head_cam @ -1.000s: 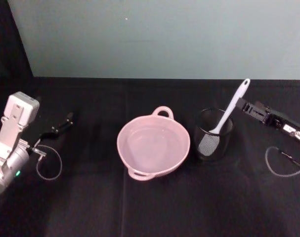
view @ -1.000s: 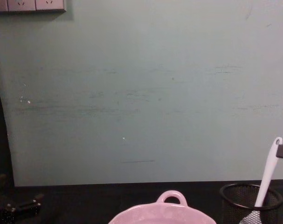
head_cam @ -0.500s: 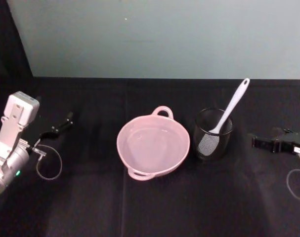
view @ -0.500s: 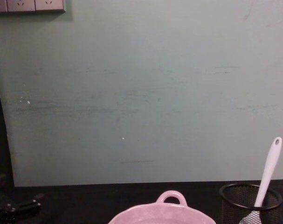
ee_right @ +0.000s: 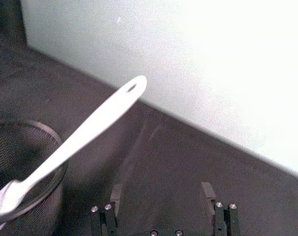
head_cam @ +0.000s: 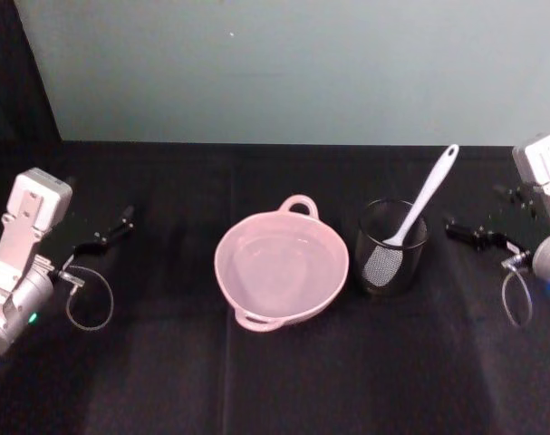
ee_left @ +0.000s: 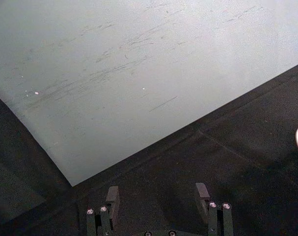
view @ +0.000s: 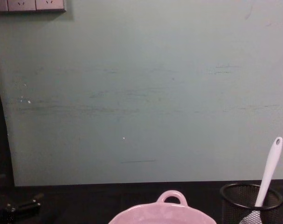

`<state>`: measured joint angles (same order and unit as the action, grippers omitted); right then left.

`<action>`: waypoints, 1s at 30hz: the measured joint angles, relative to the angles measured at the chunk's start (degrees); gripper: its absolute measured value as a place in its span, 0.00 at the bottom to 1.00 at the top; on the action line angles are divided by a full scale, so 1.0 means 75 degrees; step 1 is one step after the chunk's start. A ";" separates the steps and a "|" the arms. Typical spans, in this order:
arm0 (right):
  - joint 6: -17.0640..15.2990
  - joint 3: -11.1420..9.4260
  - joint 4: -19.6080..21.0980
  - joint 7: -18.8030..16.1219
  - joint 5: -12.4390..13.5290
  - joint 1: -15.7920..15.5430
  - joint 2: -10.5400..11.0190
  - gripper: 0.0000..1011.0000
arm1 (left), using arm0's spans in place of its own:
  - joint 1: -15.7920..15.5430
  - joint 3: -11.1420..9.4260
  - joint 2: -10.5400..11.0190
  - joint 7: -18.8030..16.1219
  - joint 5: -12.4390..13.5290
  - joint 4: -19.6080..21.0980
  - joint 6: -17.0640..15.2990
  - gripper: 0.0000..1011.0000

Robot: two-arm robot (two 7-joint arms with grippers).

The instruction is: Use the one hand to pick up the spoon and stir the clear water in the bowl.

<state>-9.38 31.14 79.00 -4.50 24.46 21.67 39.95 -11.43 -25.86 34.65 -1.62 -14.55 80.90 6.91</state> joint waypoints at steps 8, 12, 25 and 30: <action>0.0846 0.0072 -0.0279 0.0546 -0.0867 0.0060 -0.0295 0.99 | 0.0000 0.0000 0.0000 0.0000 0.0000 0.0000 0.0000 1.00; 0.0777 0.0115 -0.0347 0.0632 -0.1095 0.0097 -0.0378 0.99 | 0.0000 0.0000 0.0000 0.0000 0.0000 0.0000 0.0000 1.00; 0.0767 0.0059 -0.0342 0.0692 -0.1279 0.0051 -0.0461 0.99 | 0.0000 -0.0001 0.0000 0.0000 0.0000 0.0000 0.0000 1.00; 0.0765 0.0060 -0.0347 0.0688 -0.1273 0.0054 -0.0461 0.99 | 0.0000 0.0000 0.0000 0.0000 0.0000 0.0000 0.0000 1.00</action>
<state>-3.64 31.59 76.39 0.66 14.92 22.07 36.49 -11.43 -25.86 34.65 -1.62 -14.55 80.90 6.91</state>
